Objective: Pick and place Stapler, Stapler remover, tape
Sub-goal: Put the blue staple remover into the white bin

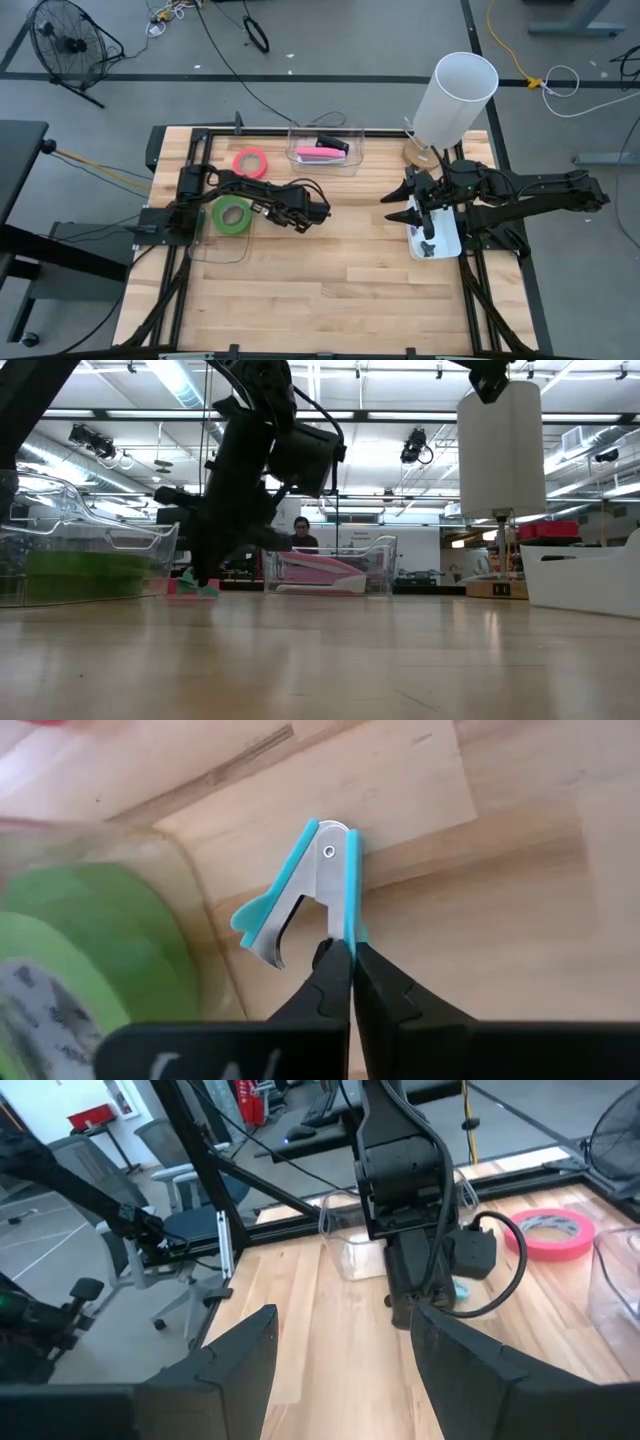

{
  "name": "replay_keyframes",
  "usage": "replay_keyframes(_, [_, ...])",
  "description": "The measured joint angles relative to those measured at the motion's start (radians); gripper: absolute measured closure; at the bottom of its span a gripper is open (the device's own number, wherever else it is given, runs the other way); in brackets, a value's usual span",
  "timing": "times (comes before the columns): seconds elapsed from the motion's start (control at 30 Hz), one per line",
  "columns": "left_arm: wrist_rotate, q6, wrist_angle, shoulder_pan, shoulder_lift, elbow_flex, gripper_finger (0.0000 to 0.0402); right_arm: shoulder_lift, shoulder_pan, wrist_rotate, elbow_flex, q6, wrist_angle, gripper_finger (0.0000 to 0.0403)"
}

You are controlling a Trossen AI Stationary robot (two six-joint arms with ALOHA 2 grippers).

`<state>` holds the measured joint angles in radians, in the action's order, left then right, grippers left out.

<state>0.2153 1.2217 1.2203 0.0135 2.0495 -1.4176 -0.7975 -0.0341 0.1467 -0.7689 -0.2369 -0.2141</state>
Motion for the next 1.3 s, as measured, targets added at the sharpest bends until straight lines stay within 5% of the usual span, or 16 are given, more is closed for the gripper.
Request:
replay_keyframes(0.33, [0.068, -0.170, 0.008, 0.000, -0.099, -0.099, 0.0400, 0.000, 0.000, -0.030, 0.000, 0.088, 0.107, 0.0175])
replay_keyframes(0.63, [0.181, -0.480, 0.021, 0.001, -0.110, -0.345, 0.0400, 0.001, 0.000, -0.124, 0.001, 0.126, 0.179, 0.0175])
replay_keyframes(0.83, [0.237, -0.653, 0.027, 0.007, -0.110, -0.527, 0.0401, 0.034, 0.000, -0.288, 0.001, 0.117, 0.198, 0.0174])
replay_keyframes(1.13, [0.228, -0.963, -0.027, 0.007, -0.110, -0.753, 0.0401, 0.080, 0.000, -0.401, 0.001, 0.085, 0.193, 0.0126])
replay_keyframes(1.3, [0.091, -1.136, -0.130, 0.008, -0.109, -0.822, 0.0401, 0.076, 0.000, -0.351, 0.001, 0.084, 0.188, 0.0110])
